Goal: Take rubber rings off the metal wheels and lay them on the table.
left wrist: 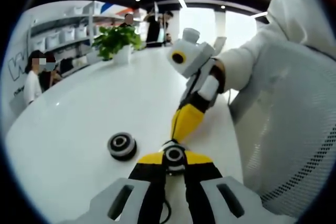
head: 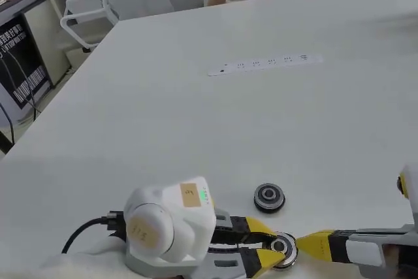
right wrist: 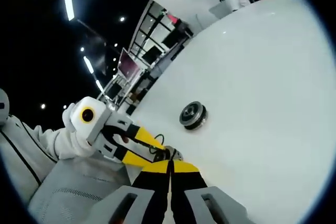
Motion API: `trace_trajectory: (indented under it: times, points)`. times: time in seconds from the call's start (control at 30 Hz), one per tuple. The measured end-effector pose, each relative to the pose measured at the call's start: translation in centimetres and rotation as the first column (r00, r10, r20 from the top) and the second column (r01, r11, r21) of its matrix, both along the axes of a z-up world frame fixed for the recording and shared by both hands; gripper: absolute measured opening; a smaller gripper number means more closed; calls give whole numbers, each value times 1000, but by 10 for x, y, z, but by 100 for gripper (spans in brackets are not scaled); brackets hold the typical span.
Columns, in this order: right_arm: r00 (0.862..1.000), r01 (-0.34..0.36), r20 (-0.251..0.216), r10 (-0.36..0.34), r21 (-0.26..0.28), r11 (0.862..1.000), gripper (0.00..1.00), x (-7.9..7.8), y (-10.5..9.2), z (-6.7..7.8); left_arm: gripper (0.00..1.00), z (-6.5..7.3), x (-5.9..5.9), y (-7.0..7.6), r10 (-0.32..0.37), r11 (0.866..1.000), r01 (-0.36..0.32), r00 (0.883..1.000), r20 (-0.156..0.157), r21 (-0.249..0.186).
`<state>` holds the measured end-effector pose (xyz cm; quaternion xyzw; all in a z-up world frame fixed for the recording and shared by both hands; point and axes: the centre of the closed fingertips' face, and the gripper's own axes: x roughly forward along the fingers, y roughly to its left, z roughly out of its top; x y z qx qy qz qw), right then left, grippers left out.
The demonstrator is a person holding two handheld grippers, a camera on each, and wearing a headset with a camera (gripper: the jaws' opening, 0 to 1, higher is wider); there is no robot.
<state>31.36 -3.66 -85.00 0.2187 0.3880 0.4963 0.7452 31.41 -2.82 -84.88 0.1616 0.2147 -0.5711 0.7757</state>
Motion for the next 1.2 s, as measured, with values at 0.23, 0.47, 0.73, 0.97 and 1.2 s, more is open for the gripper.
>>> trace_trajectory:
  times: [0.23, 0.47, 0.73, 0.97, 1.2]
  points:
    - [999, -45, 21, 46, -14, 999, 0, -5, 5, 6, 13, 0, 0, -1, -2, 1000, 2, 1000, 0, -4]
    - [998, -59, 19, 60, -6, 998, 0, -7, 6, 7, 13, 0, 0, -1, 1, 1000, -1, 1000, -3, -4]
    - [997, -71, 16, 71, 18, 997, 0, -8, 9, 10, 13, 0, 0, -1, -1, 1000, 1, 1000, -3, -6]
    - [997, -79, 20, 79, 35, 996, 0, -9, 11, 13, 13, 0, -1, -1, -1, 1000, 1, 1000, -2, -7]
    - [995, -95, 37, 93, 40, 995, 0, -11, 14, 16, 13, 0, -1, -2, -2, 1000, 2, 1000, -1, -8]
